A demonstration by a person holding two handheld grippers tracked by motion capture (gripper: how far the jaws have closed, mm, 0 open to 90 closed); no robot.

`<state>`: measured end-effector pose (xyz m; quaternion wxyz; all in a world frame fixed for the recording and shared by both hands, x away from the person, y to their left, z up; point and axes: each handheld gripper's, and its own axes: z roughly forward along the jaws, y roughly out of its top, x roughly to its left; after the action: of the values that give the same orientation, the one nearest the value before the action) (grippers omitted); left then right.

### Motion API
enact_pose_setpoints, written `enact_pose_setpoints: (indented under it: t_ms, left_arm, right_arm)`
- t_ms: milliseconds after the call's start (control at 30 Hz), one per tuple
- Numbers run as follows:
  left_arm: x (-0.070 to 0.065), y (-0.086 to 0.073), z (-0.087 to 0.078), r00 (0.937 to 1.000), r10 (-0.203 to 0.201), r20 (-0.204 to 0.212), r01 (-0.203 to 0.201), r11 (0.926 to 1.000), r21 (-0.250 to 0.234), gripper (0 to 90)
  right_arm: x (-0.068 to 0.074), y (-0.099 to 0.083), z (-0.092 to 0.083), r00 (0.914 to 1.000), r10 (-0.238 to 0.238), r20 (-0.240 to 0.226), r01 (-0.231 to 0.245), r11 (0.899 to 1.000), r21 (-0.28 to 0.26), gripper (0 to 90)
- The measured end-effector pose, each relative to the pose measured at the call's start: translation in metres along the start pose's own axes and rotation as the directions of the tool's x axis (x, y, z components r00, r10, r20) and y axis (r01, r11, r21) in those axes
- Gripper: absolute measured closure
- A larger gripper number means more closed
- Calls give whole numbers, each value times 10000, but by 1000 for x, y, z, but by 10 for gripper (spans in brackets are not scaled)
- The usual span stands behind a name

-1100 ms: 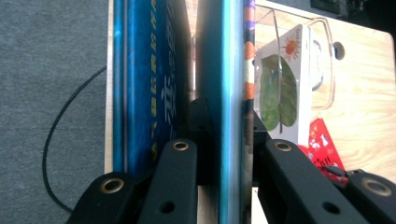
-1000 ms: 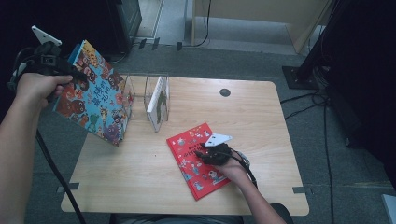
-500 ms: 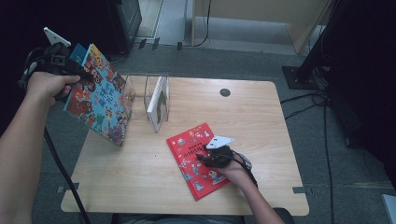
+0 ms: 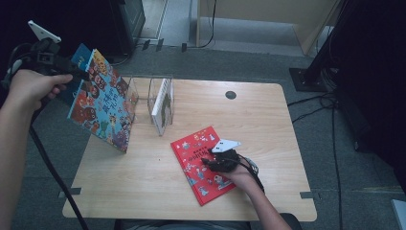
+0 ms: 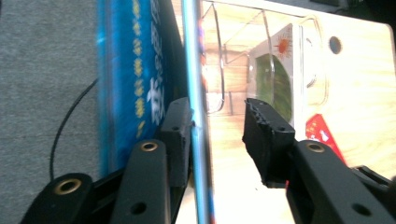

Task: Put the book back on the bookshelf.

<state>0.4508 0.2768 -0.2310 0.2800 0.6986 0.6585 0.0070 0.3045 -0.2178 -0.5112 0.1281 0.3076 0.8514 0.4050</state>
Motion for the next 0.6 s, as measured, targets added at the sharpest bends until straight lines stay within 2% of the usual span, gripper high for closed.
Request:
enact_pose_setpoints:
  t_ms: [167,267,300,400,433,467,567,600]
  left_arm:
    - [-6,-12,-14,9988,466,157,-467,9989,82,617]
    - [-12,-23,-17,9959,718,554,-715,9974,-74,598]
    - [-16,-32,-17,9926,905,813,-888,9957,-245,586]
    - [-19,-40,-14,9906,1049,873,-1038,9945,-165,577]
    - [-24,-50,-9,9877,1178,1032,-1173,9930,-103,565]
    - [-24,-50,-9,9877,1178,1032,-1173,9930,-103,560]
    - [-34,-67,1,9805,1481,1291,-1478,9889,-115,545]
    - [-34,-67,1,9805,1481,1291,-1478,9889,-115,543]
  right_arm:
    - [-2,-1,-1,9999,104,-54,-105,9999,-38,518]
    - [-3,-2,-2,9998,159,-82,-159,9999,-48,515]
    - [-4,-3,-4,9995,272,-135,-272,9996,-44,512]
    - [-7,-3,-5,9991,361,-200,-363,9993,-62,513]
    - [-8,-4,-6,9988,451,-170,-451,9990,-7,514]
    - [-8,-4,-6,9988,451,-170,-451,9990,-7,514]
    - [-12,-3,-11,9982,581,-131,-583,9983,-82,514]
    - [-12,-3,-11,9982,581,-131,-583,9983,-82,514]
